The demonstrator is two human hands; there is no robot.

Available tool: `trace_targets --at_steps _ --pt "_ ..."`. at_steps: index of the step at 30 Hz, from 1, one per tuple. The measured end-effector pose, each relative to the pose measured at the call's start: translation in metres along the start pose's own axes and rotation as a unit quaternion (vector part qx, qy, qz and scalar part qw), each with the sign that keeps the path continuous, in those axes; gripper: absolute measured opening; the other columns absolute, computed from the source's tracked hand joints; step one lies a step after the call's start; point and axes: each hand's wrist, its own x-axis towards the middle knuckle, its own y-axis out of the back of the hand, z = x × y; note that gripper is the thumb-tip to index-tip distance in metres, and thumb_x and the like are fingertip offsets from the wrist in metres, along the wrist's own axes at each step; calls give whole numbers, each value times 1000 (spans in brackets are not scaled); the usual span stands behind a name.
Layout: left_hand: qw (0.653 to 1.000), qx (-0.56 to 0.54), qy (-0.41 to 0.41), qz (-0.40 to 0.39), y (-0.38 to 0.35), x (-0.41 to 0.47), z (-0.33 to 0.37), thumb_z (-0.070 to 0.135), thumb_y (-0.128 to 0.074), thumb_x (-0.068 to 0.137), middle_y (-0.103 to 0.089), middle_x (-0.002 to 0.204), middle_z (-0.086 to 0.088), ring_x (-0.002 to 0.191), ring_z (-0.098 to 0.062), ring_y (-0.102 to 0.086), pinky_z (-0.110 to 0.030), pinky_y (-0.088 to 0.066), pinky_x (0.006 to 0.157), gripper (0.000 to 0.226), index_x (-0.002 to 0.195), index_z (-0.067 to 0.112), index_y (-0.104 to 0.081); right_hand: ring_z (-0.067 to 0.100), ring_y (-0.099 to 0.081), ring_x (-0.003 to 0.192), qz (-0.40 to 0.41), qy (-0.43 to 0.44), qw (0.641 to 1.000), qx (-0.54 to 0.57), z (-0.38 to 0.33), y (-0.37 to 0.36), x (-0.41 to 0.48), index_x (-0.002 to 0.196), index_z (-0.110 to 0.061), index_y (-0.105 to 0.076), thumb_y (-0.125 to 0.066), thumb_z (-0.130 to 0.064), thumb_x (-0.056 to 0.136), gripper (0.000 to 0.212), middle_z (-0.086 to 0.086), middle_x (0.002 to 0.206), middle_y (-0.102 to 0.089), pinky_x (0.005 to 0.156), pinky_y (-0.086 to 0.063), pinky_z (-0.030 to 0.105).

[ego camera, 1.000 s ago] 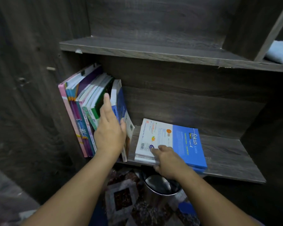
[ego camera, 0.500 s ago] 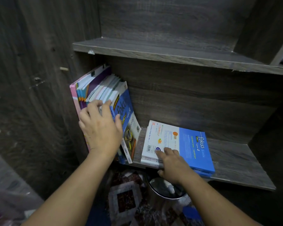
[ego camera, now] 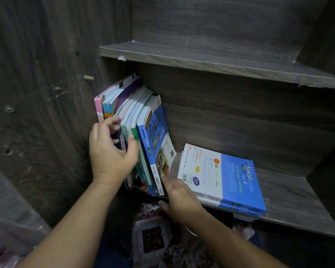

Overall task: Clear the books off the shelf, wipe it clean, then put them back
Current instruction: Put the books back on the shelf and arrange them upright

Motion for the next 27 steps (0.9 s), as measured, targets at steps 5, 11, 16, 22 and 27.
trace_targets --at_steps 5,11,16,22,27 --pt "999 -34 -12 -3 0 -1 -3 14 -66 82 -50 103 5 96 -20 -58 -32 -56 76 42 122 8 -56 23 -23 143 -6 -46 995 85 -7 1 25 153 -26 11 -64 -30 90 99 9 156 -24 115 -24 35" --pt "998 -44 -29 -37 7 0 -10 7 -72 83 -43 117 -3 103 -17 -56 -17 -53 83 48 128 4 -56 22 -7 147 -46 -62 997 -13 -2 -2 42 140 -33 38 -63 -50 85 116 12 156 -24 113 12 59" --pt "998 -14 -45 -51 15 1 -15 9 -72 83 -44 122 1 110 -15 -55 -24 -52 91 51 131 6 -56 18 -23 144 -71 -17 996 42 -4 0 59 138 -35 40 -69 -50 80 124 8 155 -32 116 9 54" --pt "996 42 -76 -35 6 -11 -24 4 -73 83 -46 120 -5 109 -18 -54 -24 -50 94 51 131 0 -55 25 -34 139 -40 13 987 157 -11 -19 76 137 -45 37 -72 -39 82 122 4 158 -26 115 -26 41" --pt "995 52 -90 -11 -2 -16 -38 4 -69 87 -41 125 -8 108 -24 -54 -39 -52 90 51 134 1 -48 2 -43 130 -33 -7 876 481 -2 -18 97 150 -40 -10 -66 -2 83 96 -5 157 -26 93 -46 17"
